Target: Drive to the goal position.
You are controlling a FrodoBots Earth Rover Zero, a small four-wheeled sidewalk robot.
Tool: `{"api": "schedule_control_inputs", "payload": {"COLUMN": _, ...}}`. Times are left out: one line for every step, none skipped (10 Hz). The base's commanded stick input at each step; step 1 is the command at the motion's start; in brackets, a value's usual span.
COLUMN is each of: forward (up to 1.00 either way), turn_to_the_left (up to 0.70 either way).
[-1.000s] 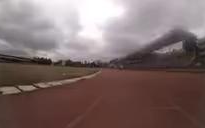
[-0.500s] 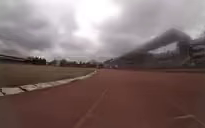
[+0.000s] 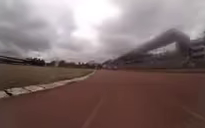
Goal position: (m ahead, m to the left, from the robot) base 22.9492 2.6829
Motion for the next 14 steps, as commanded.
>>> {"api": "schedule_control_inputs", "payload": {"forward": 1.00, "turn_to_the_left": 0.00}}
{"api": "schedule_control_inputs", "payload": {"forward": 1.00, "turn_to_the_left": 0.00}}
{"api": "schedule_control_inputs", "payload": {"forward": 1.00, "turn_to_the_left": 0.00}}
{"api": "schedule_control_inputs", "payload": {"forward": 1.00, "turn_to_the_left": 0.00}}
{"api": "schedule_control_inputs", "payload": {"forward": 1.00, "turn_to_the_left": 0.00}}
{"api": "schedule_control_inputs", "payload": {"forward": 1.00, "turn_to_the_left": 0.00}}
{"api": "schedule_control_inputs", "payload": {"forward": 1.00, "turn_to_the_left": 0.00}}
{"api": "schedule_control_inputs", "payload": {"forward": 1.00, "turn_to_the_left": 0.00}}
{"api": "schedule_control_inputs", "payload": {"forward": 1.00, "turn_to_the_left": 0.00}}
{"api": "schedule_control_inputs", "payload": {"forward": 1.00, "turn_to_the_left": 0.00}}
{"api": "schedule_control_inputs", "payload": {"forward": 1.00, "turn_to_the_left": 0.00}}
{"api": "schedule_control_inputs", "payload": {"forward": 1.00, "turn_to_the_left": 0.00}}
{"api": "schedule_control_inputs", "payload": {"forward": 1.00, "turn_to_the_left": 0.00}}
{"api": "schedule_control_inputs", "payload": {"forward": 1.00, "turn_to_the_left": 0.00}}
